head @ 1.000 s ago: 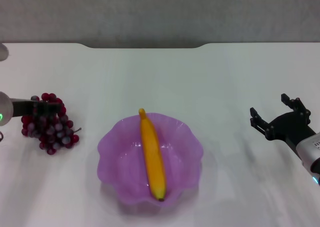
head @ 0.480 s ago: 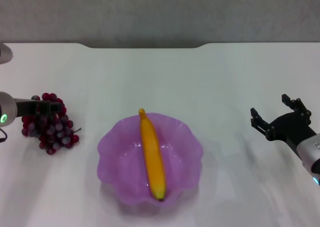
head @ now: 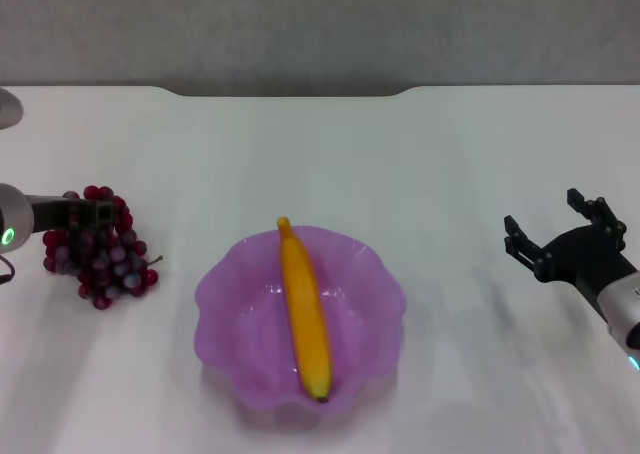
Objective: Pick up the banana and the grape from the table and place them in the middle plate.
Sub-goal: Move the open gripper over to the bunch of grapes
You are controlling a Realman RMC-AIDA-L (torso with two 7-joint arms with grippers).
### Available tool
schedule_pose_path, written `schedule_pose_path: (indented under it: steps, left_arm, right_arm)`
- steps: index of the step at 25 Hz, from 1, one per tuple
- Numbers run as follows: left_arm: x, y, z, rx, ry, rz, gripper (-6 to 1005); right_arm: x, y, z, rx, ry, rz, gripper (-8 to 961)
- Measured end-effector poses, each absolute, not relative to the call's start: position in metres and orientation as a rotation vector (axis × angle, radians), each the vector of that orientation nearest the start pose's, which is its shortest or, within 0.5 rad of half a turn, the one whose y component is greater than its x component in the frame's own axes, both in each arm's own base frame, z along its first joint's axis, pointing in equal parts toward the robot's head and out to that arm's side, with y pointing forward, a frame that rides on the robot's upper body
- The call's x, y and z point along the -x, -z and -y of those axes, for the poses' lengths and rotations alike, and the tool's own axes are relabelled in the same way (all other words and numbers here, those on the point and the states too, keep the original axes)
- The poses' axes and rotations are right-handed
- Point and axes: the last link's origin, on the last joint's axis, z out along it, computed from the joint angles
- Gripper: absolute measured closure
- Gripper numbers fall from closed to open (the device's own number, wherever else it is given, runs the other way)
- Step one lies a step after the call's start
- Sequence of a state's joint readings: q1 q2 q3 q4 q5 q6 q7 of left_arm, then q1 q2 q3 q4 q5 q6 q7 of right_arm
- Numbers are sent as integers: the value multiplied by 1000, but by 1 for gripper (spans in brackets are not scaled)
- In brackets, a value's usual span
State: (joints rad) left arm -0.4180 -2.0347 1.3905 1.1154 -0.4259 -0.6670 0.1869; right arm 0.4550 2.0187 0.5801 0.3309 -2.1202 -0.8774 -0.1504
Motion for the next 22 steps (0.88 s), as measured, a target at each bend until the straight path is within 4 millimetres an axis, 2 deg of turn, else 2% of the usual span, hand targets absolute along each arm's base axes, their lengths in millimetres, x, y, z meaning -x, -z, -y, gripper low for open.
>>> schedule_pose_path:
  steps: [14, 19, 22]
  left_arm:
    - [286, -36, -409, 1814, 23, 1125, 338]
    - [287, -36, -409, 1810, 29, 1113, 576]
    - [288, -36, -409, 1803, 37, 1114, 784]
  right_arm:
    - [-322, 54, -339, 1869, -381, -436, 60]
    - [-322, 55, -339, 1871, -383, -434, 60]
    - [-322, 55, -339, 1871, -382, -434, 60]
